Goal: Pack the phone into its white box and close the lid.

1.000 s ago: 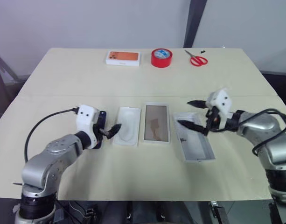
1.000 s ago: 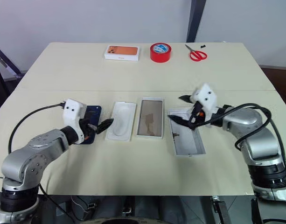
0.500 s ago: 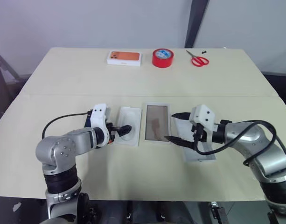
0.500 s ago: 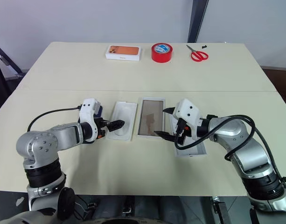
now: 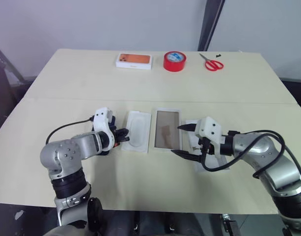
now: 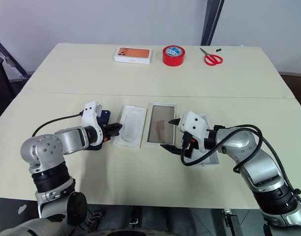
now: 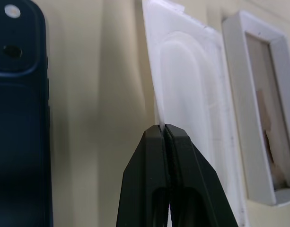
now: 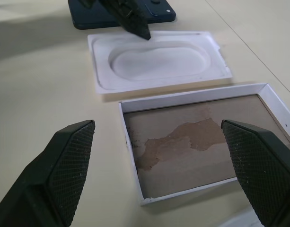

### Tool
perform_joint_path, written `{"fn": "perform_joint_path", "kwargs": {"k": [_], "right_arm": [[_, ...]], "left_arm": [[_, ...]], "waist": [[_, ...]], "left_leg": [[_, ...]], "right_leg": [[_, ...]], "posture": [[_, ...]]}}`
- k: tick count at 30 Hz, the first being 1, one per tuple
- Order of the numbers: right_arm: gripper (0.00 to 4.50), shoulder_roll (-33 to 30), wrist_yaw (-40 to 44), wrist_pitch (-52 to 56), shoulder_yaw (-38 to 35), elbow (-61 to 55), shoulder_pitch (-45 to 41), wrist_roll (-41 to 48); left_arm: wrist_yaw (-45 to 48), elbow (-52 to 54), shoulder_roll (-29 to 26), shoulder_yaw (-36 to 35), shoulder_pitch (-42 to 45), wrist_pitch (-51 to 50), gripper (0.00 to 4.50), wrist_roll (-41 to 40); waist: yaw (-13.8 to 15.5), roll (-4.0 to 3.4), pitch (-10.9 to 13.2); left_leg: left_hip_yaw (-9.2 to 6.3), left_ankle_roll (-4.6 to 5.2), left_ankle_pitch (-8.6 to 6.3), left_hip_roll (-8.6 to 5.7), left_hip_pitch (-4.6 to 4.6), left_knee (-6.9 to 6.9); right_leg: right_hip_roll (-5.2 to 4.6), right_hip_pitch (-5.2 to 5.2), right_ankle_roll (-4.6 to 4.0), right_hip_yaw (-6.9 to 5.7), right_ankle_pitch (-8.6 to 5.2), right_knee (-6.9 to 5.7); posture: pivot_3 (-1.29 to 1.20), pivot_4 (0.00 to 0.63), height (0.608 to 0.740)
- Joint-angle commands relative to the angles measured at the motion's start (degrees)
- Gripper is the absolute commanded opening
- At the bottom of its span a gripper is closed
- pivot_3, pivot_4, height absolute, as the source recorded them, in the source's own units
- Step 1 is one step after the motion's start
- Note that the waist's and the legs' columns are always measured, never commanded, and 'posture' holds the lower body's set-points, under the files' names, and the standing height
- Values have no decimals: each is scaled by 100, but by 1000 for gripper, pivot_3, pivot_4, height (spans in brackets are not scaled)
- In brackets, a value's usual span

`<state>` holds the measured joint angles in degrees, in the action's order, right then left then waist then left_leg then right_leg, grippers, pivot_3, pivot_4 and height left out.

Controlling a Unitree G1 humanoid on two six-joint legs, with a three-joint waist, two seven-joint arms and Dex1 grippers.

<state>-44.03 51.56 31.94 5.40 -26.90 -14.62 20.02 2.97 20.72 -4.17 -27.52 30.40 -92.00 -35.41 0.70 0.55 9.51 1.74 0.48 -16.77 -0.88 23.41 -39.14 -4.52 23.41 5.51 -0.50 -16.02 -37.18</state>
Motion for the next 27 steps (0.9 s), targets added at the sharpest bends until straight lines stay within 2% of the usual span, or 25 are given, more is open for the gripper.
{"fn": "perform_joint_path", "kwargs": {"k": [1,5,9,12,17,19,27], "right_arm": [[4500,-80,97,-93,181,-190,-164,-120],[4500,-55,141,-129,767,4,-406,-590],[4500,49,145,14,1243,323,-668,-921],[3660,157,92,18,1513,599,-827,-1205],[1257,287,95,-76,1710,727,-888,-1441],[168,321,142,-55,1770,645,-889,-1459],[75,791,200,214,2077,336,-1070,-1435]], "left_arm": [[43,82,171,-721,381,-44,39,-81],[107,67,274,-1178,612,-50,39,-234],[143,137,199,-1236,643,-50,39,-343],[115,161,141,-1307,630,-50,0,-383],[57,189,147,-1538,692,-50,0,-484],[22,188,179,-1677,766,-50,0,-535],[-205,106,262,-2077,1041,-50,0,-790]], "waist": [[-5,3,2],[-16,4,2],[-8,9,5],[-5,10,5],[-8,11,6],[-9,12,6],[-20,13,7]], "left_leg": [[0,0,0,0,0,0],[0,-3,2,0,-1,0],[0,-5,3,-1,-1,0],[0,-5,3,-3,0,-1],[-1,-7,4,-3,0,-1],[-1,-7,4,-3,0,-1],[-2,-10,5,-3,-1,0]], "right_leg": [[0,0,0,0,0,0],[2,1,0,-1,0,-1],[2,1,0,-1,0,-2],[1,1,0,-1,0,-1],[1,2,0,-1,0,-2],[1,2,0,-1,0,-2],[2,3,1,-2,1,-5]], "posture": [[0,150,725],[0,150,725],[0,150,725],[0,150,725],[0,150,725],[0,150,725],[0,150,725]]}}
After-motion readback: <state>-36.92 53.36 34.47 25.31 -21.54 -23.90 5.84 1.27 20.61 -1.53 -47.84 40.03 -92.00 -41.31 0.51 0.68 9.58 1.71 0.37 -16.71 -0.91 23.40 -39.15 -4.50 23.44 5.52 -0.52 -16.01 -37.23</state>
